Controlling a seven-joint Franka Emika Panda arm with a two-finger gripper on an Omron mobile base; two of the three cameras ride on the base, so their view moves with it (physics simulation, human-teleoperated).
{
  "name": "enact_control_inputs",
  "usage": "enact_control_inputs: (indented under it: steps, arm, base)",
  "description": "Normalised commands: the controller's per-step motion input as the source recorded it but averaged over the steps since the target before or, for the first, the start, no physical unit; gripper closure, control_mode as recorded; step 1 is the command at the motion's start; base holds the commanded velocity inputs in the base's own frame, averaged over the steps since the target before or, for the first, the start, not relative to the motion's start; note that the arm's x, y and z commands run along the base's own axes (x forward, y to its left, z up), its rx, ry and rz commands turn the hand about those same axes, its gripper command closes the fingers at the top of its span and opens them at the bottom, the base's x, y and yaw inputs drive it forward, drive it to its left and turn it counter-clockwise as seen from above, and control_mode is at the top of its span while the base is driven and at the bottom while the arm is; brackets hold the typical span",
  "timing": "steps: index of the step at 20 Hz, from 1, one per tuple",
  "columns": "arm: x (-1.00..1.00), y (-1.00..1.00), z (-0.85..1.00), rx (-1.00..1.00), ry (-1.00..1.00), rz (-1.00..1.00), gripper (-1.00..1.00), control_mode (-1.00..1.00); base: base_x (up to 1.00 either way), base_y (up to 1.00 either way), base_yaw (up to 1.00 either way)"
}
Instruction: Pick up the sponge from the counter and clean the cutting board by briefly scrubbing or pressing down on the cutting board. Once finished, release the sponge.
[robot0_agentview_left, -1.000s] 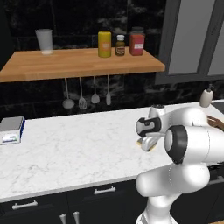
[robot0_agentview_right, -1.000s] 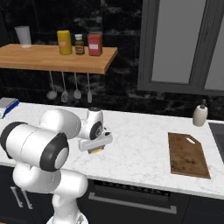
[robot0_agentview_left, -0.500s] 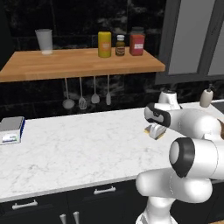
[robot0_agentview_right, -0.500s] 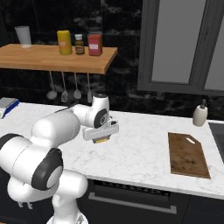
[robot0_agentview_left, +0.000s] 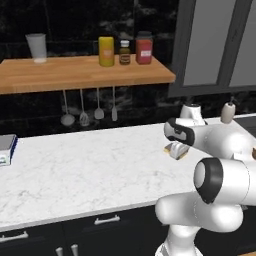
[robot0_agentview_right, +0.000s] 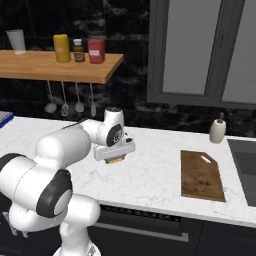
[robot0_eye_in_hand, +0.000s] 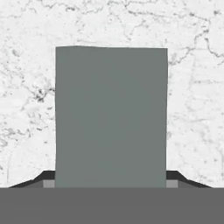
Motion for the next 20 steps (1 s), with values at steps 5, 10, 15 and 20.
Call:
enact_control_inputs:
  steps: [5,10,15,20]
  arm:
    - [0.0,0.0,0.0,0.0,0.0,0.0,1.0,1.0]
    - [0.0,0.0,0.0,0.0,0.0,0.0,1.0,1.0]
    - [0.0,0.0,0.0,0.0,0.0,0.0,1.0,1.0]
    - [0.0,0.0,0.0,0.0,0.0,0.0,1.0,1.0]
  base:
    - [0.2,-0.96,-0.01]
    - [0.09,-0.78,0.0]
    - [0.0,-0.09,0.0]
    - [0.01,-0.25,0.0]
